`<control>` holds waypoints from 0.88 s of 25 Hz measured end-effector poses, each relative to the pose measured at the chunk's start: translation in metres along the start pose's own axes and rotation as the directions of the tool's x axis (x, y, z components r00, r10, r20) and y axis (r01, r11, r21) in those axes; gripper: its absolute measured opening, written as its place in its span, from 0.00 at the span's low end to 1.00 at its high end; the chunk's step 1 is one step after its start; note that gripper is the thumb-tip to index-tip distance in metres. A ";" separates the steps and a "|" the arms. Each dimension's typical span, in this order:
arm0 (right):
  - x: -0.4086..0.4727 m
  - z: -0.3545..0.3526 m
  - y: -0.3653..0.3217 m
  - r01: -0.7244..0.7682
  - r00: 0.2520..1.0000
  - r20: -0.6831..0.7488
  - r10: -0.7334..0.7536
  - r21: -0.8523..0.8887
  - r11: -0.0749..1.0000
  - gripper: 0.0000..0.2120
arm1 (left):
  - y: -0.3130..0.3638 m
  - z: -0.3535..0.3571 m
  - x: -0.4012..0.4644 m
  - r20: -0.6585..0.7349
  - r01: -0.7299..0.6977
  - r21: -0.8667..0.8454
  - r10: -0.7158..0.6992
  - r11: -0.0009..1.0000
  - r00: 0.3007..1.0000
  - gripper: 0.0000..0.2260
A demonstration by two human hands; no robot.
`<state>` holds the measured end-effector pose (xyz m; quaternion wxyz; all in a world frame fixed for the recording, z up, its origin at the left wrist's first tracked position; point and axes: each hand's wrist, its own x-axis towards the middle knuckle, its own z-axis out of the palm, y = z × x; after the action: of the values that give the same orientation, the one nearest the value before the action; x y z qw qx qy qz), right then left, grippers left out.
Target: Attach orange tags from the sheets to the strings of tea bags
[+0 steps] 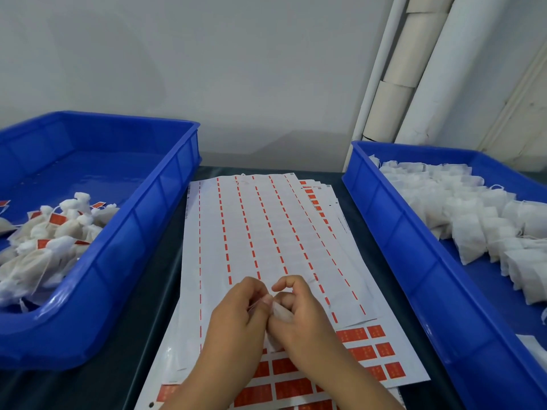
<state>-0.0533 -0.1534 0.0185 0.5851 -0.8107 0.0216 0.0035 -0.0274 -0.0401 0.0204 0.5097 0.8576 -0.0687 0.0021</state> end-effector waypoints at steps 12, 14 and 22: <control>0.004 -0.002 0.007 0.182 0.950 -0.207 -0.233 -0.238 0.954 0.12 | 0.001 -0.011 0.017 0.204 0.371 -0.429 -0.311 0.824 0.928 0.07; 0.007 -0.003 0.010 0.183 0.929 -0.252 -0.270 -0.320 0.930 0.09 | 0.003 -0.008 0.016 0.216 0.393 -0.433 -0.330 0.811 0.919 0.07; 0.010 -0.001 0.011 0.159 0.920 -0.265 -0.288 -0.418 0.894 0.06 | 0.009 -0.004 0.013 -0.005 0.311 -0.349 -0.334 0.884 0.943 0.01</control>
<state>-0.0438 -0.1580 0.0081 0.3978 -0.8969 0.0205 -0.1921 -0.0154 -0.0420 0.0312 0.6466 0.7543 0.0920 -0.0670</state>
